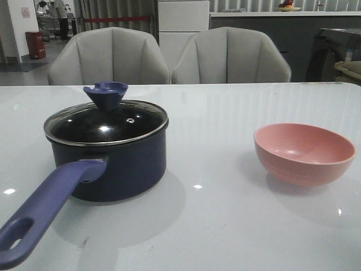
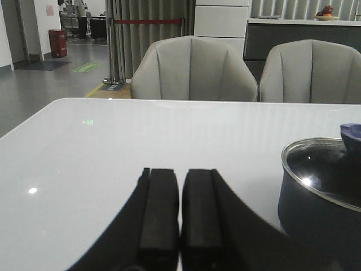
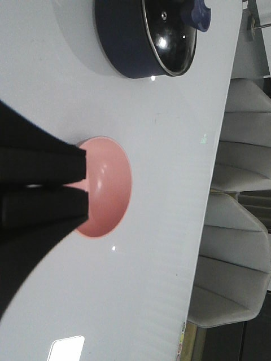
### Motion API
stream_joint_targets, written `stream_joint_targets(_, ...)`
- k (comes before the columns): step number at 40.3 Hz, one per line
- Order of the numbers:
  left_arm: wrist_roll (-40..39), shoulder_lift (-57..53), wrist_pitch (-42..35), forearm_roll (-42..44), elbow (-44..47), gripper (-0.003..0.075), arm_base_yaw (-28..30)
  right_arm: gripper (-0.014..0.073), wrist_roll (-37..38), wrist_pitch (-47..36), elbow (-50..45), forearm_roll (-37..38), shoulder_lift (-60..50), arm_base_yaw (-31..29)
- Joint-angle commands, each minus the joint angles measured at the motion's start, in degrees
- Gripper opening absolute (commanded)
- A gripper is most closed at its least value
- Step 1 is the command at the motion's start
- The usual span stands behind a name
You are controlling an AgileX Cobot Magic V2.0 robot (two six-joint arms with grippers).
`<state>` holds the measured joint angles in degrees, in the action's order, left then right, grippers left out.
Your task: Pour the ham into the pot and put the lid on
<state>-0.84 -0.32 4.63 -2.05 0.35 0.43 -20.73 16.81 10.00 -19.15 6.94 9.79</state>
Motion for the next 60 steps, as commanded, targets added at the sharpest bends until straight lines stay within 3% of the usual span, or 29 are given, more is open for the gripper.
stream_joint_targets(1,-0.5,-1.3,-4.6,-0.2,1.9,0.0114,0.1,0.0161,-0.3,-4.0,1.5,-0.5,0.7,0.0)
stream_joint_targets(28,-0.5,-1.3,-4.6,-0.2,1.9,0.0114,0.1,0.0161,-0.1,-5.4,1.4,0.6,0.7,0.0)
stream_joint_targets(40,-0.5,-1.3,-4.6,-0.2,1.9,0.0114,0.1,0.0161,20.7,-17.8,-5.3,21.1,-1.8,-1.1)
stream_joint_targets(51,-0.5,-1.3,-4.6,-0.2,1.9,0.0114,0.1,0.0161,22.7,-20.4,-12.1,21.1,-8.7,-3.6)
stream_joint_targets(60,-0.5,-1.2,-4.6,-0.2,1.9,0.0114,0.1,0.0161,22.7,-19.9,-12.1,21.1,-8.5,-3.6)
